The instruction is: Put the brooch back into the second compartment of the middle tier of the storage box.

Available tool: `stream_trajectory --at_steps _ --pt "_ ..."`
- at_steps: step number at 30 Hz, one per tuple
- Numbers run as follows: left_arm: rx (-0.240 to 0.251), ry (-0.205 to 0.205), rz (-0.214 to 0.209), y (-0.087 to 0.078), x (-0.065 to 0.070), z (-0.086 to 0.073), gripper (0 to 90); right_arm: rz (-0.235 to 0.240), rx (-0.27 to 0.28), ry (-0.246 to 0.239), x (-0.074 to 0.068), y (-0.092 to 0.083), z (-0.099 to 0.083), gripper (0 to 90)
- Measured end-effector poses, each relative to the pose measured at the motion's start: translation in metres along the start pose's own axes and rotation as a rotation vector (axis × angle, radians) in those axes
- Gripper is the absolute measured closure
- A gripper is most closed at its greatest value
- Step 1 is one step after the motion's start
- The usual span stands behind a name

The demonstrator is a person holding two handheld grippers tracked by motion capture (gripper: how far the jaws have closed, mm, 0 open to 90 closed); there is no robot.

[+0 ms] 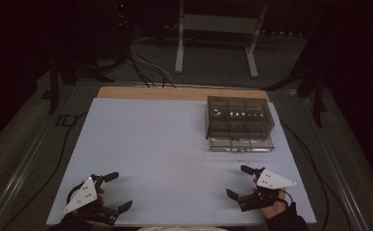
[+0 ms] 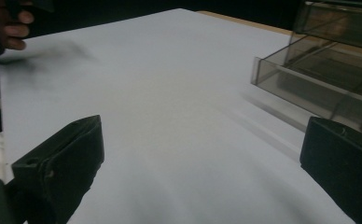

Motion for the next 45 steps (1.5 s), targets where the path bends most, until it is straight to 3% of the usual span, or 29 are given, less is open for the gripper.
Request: stream_trajectory --at_steps 5,10,17,27,30,40,45 --pt "0.005 -0.013 -0.004 -0.001 -0.001 0.000 0.5 -0.004 -0.025 -0.019 -0.004 0.001 -0.001 0.0" --pt "-0.003 -0.012 0.000 0.001 -0.001 0.000 0.5 -0.005 -0.088 -0.025 -0.009 0.007 -0.002 0.0" --pt "0.001 -0.014 0.001 0.001 -0.002 0.000 0.5 0.017 -0.096 -0.021 -0.012 0.010 0.001 0.0" --pt "-0.013 -0.029 -0.012 0.003 -0.002 0.000 0.5 0.039 -0.080 -0.021 -0.018 0.011 0.008 0.0" --pt "-0.015 -0.028 -0.015 0.003 0.000 0.000 0.5 0.050 -0.044 -0.016 -0.020 0.007 0.021 0.0" --pt "-0.015 -0.031 0.000 0.003 -0.001 0.000 0.5 0.061 -0.017 -0.038 -0.021 0.008 0.044 0.0" --pt "-0.013 -0.028 0.002 0.002 -0.001 0.001 0.5 0.043 -0.006 -0.058 -0.017 0.007 0.059 0.0"
Point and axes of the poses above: each handheld gripper's, and its own axes: y roughly forward along the jaws, z roughly out of its top, x roughly to its right, the point moved 2 cm from there along y, roughly forward along the jaws, and after that the axes turned 8 degrees about x, right-handed, at the moved point
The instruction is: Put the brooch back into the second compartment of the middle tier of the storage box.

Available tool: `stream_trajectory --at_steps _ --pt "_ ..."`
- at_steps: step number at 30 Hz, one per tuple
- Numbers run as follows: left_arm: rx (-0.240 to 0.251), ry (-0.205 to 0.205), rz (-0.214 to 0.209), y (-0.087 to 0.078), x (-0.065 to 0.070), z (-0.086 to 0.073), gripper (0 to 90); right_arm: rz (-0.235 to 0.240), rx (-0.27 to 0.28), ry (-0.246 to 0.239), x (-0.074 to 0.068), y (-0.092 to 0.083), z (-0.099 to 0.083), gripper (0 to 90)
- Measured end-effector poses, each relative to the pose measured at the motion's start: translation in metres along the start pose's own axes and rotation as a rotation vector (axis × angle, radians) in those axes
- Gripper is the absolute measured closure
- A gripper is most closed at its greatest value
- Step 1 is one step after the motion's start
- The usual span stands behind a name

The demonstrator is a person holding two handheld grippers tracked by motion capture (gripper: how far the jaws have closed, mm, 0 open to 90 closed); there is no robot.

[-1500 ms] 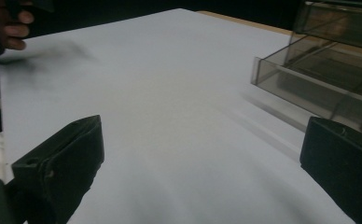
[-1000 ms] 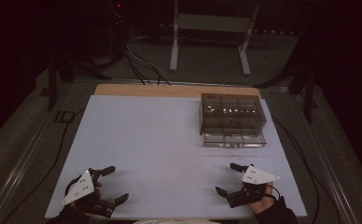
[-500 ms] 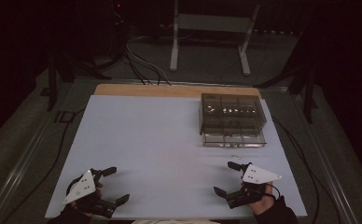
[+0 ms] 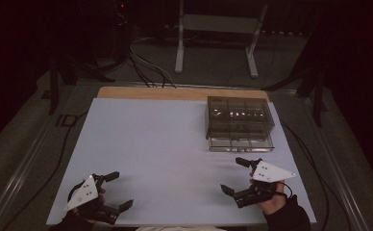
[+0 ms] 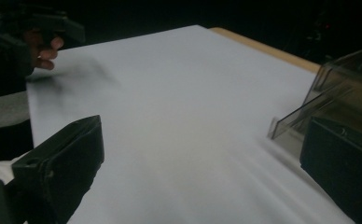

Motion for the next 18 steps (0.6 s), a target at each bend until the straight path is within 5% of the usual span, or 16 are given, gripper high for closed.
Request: stream_trajectory --at_steps 18 --pt "0.004 0.001 0.027 -0.002 -0.002 0.001 0.5 -0.076 0.025 0.006 0.028 0.000 0.027 0.0"
Point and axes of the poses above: each handheld gripper's, and its own axes: y roughly forward along the jaws, z roughly out of its top, x roughly to its right, the point moved 2 cm from there along y, roughly forward along the jaws, and after that the axes turned 8 degrees about x, right-handed, at the moved point
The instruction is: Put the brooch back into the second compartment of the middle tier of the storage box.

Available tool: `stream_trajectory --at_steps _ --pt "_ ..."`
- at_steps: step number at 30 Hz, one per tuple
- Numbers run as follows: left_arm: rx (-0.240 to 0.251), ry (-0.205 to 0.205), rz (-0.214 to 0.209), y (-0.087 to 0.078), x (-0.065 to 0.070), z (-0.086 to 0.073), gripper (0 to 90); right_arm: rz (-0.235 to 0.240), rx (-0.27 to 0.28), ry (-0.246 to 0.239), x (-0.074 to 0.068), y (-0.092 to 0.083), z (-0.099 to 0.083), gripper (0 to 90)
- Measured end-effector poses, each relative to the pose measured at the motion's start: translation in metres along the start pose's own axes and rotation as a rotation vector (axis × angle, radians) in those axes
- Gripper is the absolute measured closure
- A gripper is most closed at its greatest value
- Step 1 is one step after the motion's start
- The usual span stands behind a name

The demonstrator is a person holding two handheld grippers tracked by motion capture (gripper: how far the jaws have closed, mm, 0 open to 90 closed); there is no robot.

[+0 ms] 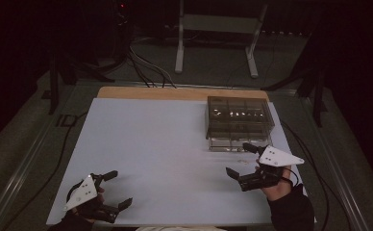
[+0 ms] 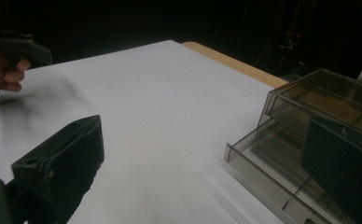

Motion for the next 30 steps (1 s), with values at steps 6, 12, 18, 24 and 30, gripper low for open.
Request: stream_trajectory --at_steps 6,12,18,24,30 --pt "-0.001 0.001 -0.001 0.000 0.000 0.000 0.5 -0.034 -0.015 0.030 0.011 0.003 -0.002 0.0" --pt "0.002 -0.001 0.003 0.000 0.000 0.000 0.5 -0.067 -0.039 0.046 0.022 0.006 -0.006 0.0" --pt "0.007 0.000 0.008 -0.001 -0.001 0.000 0.5 -0.094 -0.064 0.067 0.031 0.007 -0.014 0.0" --pt "0.005 0.005 0.012 -0.001 -0.001 0.000 0.5 -0.119 -0.087 0.089 0.040 0.007 -0.025 0.0" --pt "0.003 0.006 0.010 -0.001 -0.001 0.000 0.5 -0.133 -0.116 0.105 0.048 0.007 -0.039 0.0"
Point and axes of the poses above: each handheld gripper's, and its own axes: y roughly forward along the jaws, z roughly out of its top, x roughly to its right, the point moved 2 cm from there along y, roughly forward along the jaws, and after that the axes turned 8 degrees about x, right-handed, at the moved point
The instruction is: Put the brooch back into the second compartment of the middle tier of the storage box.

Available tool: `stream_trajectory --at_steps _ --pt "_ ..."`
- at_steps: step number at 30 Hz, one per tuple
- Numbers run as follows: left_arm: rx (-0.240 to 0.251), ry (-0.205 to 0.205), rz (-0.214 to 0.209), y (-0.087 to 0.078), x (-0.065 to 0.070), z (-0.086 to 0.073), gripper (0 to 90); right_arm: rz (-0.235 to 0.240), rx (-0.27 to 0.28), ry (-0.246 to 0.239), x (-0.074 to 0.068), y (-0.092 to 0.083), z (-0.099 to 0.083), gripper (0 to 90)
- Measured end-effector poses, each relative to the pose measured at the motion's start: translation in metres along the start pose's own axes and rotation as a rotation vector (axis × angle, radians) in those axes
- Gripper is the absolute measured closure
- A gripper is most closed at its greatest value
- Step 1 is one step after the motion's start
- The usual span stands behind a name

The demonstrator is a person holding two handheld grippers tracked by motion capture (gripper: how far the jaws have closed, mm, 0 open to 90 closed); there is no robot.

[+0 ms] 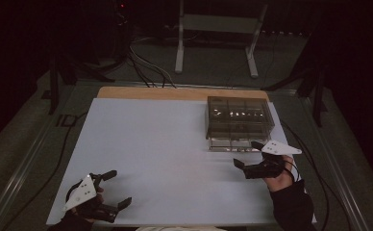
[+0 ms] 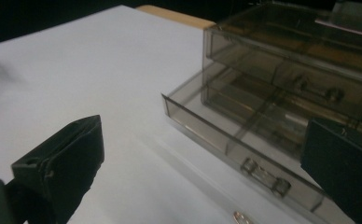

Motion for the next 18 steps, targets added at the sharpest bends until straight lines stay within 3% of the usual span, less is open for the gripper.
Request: stream_trajectory --at_steps 4,18 --pt "0.001 -0.005 -0.001 0.000 0.000 0.000 0.5 0.008 -0.016 0.013 0.005 0.002 -0.013 0.0" --pt "-0.004 -0.004 -0.010 0.000 0.000 -0.001 0.5 -0.015 -0.087 0.032 0.012 0.003 -0.027 0.0"
Point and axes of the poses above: each handheld gripper's, and its own axes: y roughly forward along the jaws, z roughly out of its top, x roughly to its right, the point moved 2 cm from there along y, roughly forward along the jaws, and after that the axes turned 8 degrees about x, right-handed, at the moved point
